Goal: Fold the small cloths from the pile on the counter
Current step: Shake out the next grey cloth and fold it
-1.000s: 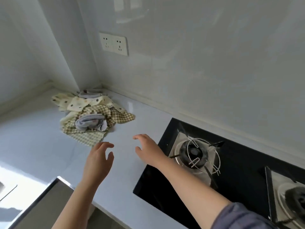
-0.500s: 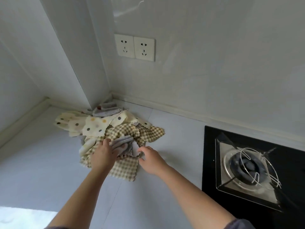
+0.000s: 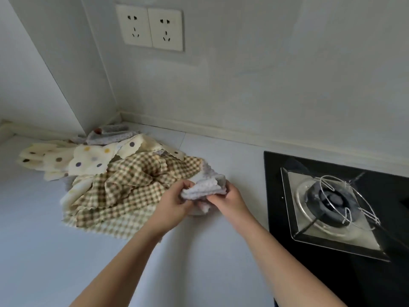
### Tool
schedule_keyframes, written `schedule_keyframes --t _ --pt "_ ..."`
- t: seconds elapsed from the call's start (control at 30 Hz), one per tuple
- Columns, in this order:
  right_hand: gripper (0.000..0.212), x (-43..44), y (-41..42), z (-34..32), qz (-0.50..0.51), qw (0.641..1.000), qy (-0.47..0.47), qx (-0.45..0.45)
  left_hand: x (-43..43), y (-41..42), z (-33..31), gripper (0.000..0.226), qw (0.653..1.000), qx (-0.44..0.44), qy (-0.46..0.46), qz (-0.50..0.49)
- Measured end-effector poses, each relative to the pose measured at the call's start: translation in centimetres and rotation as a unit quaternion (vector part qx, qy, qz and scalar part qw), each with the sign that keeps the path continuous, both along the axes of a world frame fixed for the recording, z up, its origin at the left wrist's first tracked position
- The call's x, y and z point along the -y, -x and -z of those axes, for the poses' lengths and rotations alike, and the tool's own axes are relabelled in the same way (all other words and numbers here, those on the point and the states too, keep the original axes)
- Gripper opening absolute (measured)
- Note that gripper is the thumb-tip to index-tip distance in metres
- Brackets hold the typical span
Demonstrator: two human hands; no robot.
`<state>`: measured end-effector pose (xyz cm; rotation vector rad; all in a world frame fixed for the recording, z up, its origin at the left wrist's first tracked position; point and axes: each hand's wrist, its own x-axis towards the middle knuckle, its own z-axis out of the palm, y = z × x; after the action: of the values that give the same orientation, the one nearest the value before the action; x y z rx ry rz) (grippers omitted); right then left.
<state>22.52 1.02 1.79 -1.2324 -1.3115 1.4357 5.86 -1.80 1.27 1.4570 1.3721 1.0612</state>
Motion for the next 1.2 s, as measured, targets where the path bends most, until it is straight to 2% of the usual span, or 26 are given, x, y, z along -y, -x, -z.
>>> schedule_keyframes --t 0.07,0.17,0.27,0.3,0.4,0.5,0.63,0.73,0.8,0.87,0.97,1.03,1.1,1.17,1.2 --pt "0.024 0.1 -0.5 2.0 0.022 0.999 -0.015 0.022 0.7 -0.8 2.2 0.023 0.999 -0.022 -0.028 0.007" --pt "0.015 0.2 -1.2 3.9 0.014 0.998 -0.029 0.047 1.2 -1.0 4.5 0.022 0.996 -0.002 -0.077 -0.039" --pt "0.015 0.1 -1.9 4.2 0.023 0.999 -0.038 0.016 1.3 -0.9 4.9 0.014 0.989 0.04 -0.109 -0.087" --pt "0.015 0.3 -2.1 4.2 0.026 0.999 -0.039 0.009 1.3 -0.8 5.0 0.019 0.987 0.051 -0.113 -0.098" --pt "0.007 1.0 -3.1 4.6 0.055 0.986 -0.116 0.106 1.9 -0.3 5.3 0.032 0.984 0.059 -0.13 -0.105" --pt "0.016 3.3 -4.5 5.2 0.067 0.965 -0.182 0.175 3.4 0.4 5.5 0.034 0.973 0.083 -0.158 -0.143" --pt "0.027 6.6 -5.6 5.5 0.13 0.961 -0.184 0.161 5.2 0.8 5.2 0.031 0.963 0.076 -0.183 -0.182" --pt "0.025 7.2 -5.7 5.4 0.158 0.949 -0.215 0.168 5.7 1.0 4.7 0.019 0.95 -0.014 -0.233 -0.208" --pt "0.027 7.2 -5.8 5.2 0.173 0.93 -0.258 0.196 5.8 1.5 4.4 0.015 0.915 -0.165 -0.302 -0.209" --pt "0.025 7.3 -5.9 5.1 0.195 0.909 -0.289 0.228 6.0 1.9 4.5 0.016 0.881 -0.266 -0.353 -0.17" --pt "0.03 7.6 -6.0 5.1 0.21 0.902 -0.307 0.22 6.8 1.5 4.5 0.028 0.887 -0.322 -0.33 -0.033" --pt "0.034 7.7 -6.1 4.9 0.201 0.912 -0.3 0.196 6.7 0.8 5.1 0.04 0.841 -0.424 -0.335 0.025" --pt "0.032 7.5 -6.3 4.9 0.19 0.919 -0.296 0.18 6.1 0.5 5.8 0.028 0.799 -0.479 -0.363 0.027" --pt "0.03 7.4 -6.6 5.0 0.183 0.92 -0.303 0.168 5.5 0.8 6.3 0.014 0.798 -0.487 -0.356 0.001" --pt "0.026 7.5 -6.7 4.9 0.178 0.921 -0.305 0.161 5.4 1.0 6.4 0.014 0.808 -0.483 -0.337 -0.013"
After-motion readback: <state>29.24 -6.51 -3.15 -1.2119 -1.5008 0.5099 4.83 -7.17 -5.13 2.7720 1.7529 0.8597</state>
